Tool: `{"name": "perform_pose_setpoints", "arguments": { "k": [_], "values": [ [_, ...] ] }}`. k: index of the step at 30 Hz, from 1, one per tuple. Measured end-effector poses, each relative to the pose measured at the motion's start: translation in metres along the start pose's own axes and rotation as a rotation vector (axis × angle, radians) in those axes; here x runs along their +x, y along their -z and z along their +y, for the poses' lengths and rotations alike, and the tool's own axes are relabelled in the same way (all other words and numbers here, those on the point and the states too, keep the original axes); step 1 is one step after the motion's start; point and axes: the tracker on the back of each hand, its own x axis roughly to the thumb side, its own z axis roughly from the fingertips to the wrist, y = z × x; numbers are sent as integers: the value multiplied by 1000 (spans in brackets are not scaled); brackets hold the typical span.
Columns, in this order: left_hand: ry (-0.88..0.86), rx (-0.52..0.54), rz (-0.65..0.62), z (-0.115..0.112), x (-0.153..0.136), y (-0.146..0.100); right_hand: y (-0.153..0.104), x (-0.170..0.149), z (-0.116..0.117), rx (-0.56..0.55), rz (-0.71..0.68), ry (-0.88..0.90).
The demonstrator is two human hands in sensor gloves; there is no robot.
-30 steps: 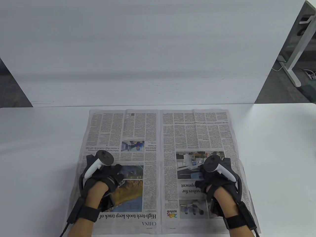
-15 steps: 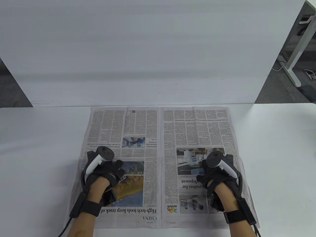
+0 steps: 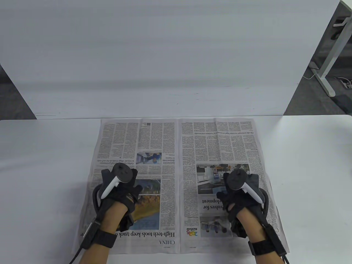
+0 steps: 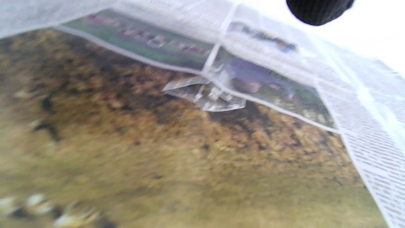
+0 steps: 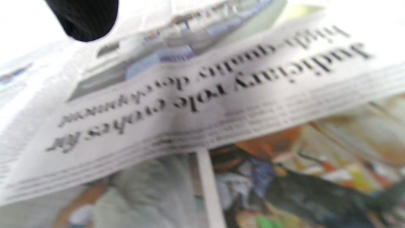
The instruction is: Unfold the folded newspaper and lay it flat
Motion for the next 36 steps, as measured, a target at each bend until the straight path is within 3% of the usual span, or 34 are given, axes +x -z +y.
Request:
{"name": "perform_pose_setpoints", "arguments": {
  "k": [5, 9, 12, 18, 36],
  "values": [
    [148, 259, -119, 0, 35, -22, -19, 30, -5, -277, -85, -61],
    [156, 360, -224, -3, 54, -36, -30, 49, 2, -343, -218, -38],
    [184, 353, -253, -6, 62, -41, -33, 58, 8, -321, -283, -71],
    [224, 246, -247, -12, 70, -44, -34, 63, 12, -289, -284, -142],
    [215, 222, -210, -14, 60, -39, -35, 61, 14, -230, -262, -132]
  ]
}}
